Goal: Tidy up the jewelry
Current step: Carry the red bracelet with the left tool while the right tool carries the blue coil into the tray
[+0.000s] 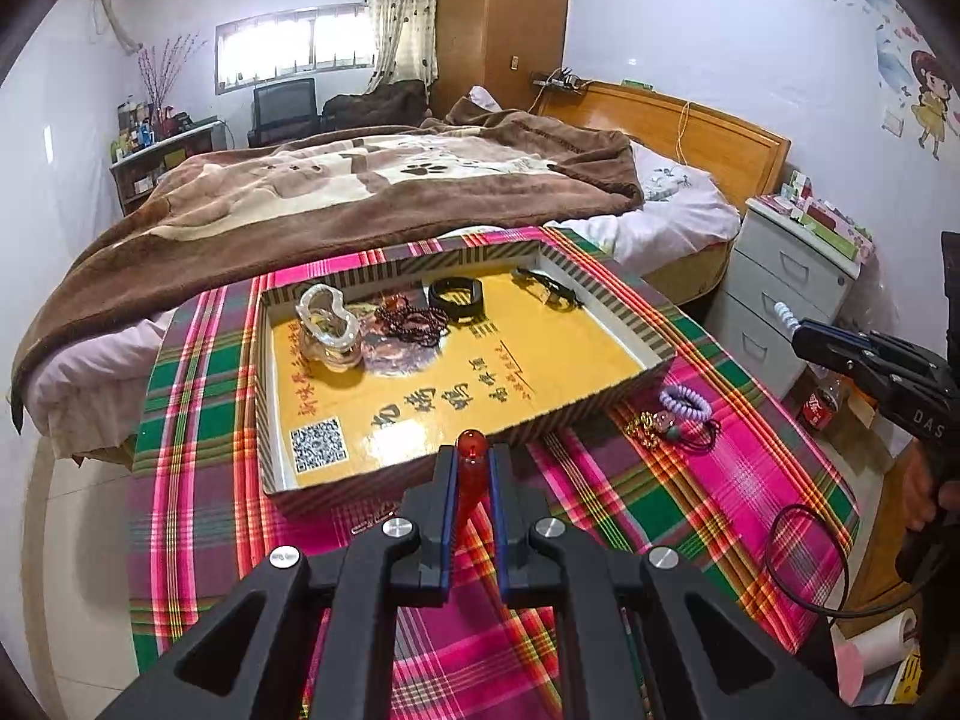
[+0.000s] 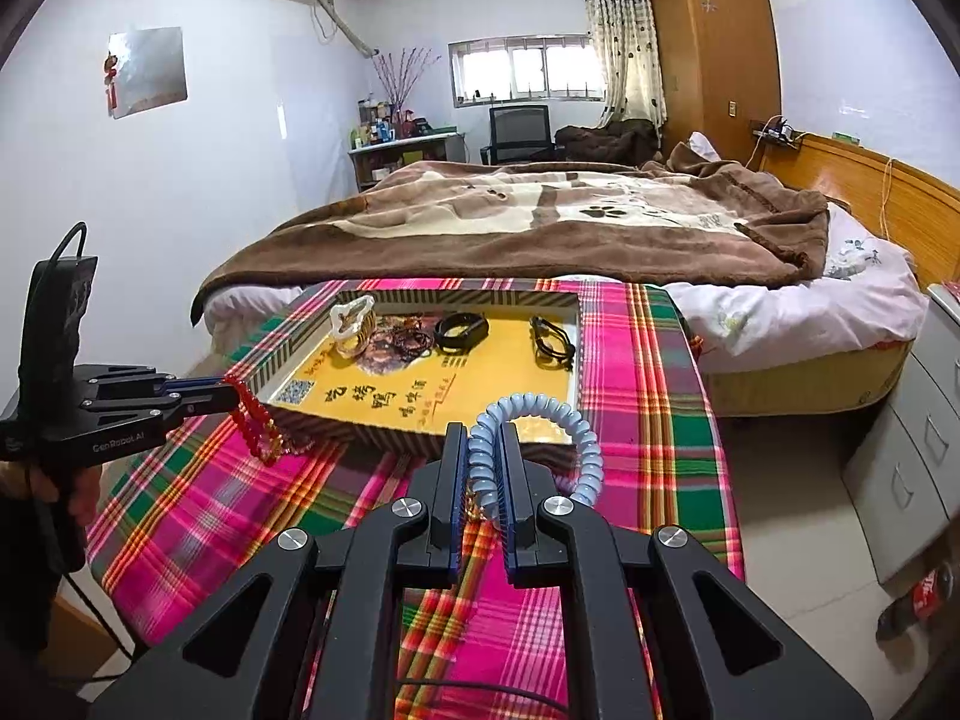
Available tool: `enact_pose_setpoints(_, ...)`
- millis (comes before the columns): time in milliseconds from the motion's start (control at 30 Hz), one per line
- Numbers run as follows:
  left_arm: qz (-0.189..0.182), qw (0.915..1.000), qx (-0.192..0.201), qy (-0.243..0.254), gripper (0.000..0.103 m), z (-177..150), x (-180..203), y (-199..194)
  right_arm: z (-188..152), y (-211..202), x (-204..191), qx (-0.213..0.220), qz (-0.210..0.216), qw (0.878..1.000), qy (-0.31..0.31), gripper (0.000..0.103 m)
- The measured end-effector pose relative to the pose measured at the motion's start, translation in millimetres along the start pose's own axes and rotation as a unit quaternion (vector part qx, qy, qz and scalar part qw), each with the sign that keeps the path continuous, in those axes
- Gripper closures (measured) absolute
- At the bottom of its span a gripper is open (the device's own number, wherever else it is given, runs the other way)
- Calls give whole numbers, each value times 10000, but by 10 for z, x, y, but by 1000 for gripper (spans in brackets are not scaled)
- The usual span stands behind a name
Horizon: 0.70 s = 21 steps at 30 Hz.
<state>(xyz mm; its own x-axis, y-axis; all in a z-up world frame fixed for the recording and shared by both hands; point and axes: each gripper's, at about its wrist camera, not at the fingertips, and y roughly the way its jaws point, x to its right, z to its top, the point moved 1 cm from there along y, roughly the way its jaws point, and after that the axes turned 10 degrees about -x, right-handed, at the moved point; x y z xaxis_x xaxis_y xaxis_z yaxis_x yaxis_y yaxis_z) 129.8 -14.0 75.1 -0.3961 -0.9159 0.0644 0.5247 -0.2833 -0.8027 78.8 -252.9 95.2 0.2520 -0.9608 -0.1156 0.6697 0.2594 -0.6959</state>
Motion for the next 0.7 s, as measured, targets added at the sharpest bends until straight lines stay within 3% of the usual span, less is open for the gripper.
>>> enact_pose_setpoints(400,-45,9995,216,-216,93,384,-269,-76,349,250,-110,-84,12,9996,-280,94)
enact_pose_setpoints(700,-77,9991,129,-405,93,668,-598,199,684,854,-255,-423,183,9983,-370,94)
